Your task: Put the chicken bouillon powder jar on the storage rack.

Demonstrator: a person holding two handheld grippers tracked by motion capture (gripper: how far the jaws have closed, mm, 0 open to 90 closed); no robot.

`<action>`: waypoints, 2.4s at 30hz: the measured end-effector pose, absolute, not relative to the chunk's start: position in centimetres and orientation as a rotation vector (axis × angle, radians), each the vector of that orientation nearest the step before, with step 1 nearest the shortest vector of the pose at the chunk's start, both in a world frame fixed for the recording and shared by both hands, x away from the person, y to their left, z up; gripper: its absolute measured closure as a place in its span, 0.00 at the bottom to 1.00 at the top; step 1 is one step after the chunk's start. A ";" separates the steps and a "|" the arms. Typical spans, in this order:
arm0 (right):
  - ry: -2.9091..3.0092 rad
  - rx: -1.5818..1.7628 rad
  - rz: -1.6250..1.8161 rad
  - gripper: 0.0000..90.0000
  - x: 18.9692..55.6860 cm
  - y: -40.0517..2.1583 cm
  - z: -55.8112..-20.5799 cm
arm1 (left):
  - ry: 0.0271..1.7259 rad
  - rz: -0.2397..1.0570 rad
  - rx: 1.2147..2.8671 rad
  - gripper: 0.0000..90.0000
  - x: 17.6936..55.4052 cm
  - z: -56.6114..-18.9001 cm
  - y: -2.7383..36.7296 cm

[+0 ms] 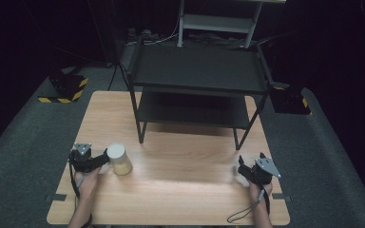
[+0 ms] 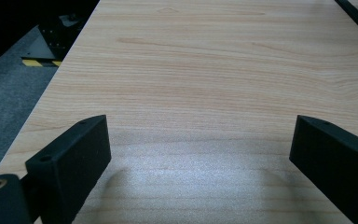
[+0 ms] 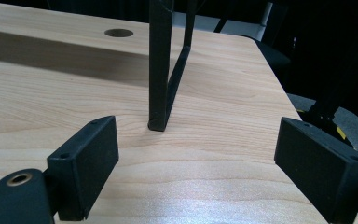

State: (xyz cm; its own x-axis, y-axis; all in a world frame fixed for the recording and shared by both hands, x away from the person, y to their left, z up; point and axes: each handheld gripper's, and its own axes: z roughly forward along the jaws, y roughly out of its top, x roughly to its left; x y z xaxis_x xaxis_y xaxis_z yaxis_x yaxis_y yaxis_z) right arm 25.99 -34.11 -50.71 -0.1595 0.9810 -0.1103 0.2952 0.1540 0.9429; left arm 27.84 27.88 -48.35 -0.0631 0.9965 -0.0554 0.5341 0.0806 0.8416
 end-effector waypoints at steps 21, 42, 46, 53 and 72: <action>1.611 1.253 1.032 0.14 26.1 -34.0 -50.7 | 1.422 0.778 1.657 0.05 19.0 -47.1 31.6; 1.603 1.265 1.028 0.14 26.1 -33.9 -50.7 | 1.077 0.707 1.700 0.09 21.7 -45.1 27.4; 1.602 1.266 1.028 0.15 26.1 -33.9 -50.7 | 1.058 0.719 1.698 0.19 23.5 -45.4 27.0; 1.601 1.268 1.028 0.15 26.1 -34.0 -50.7 | 1.042 0.723 1.662 0.36 24.2 -46.2 27.5; 1.602 1.272 1.026 0.15 26.2 -33.9 -50.6 | 1.043 0.704 1.690 0.38 24.5 -44.4 25.2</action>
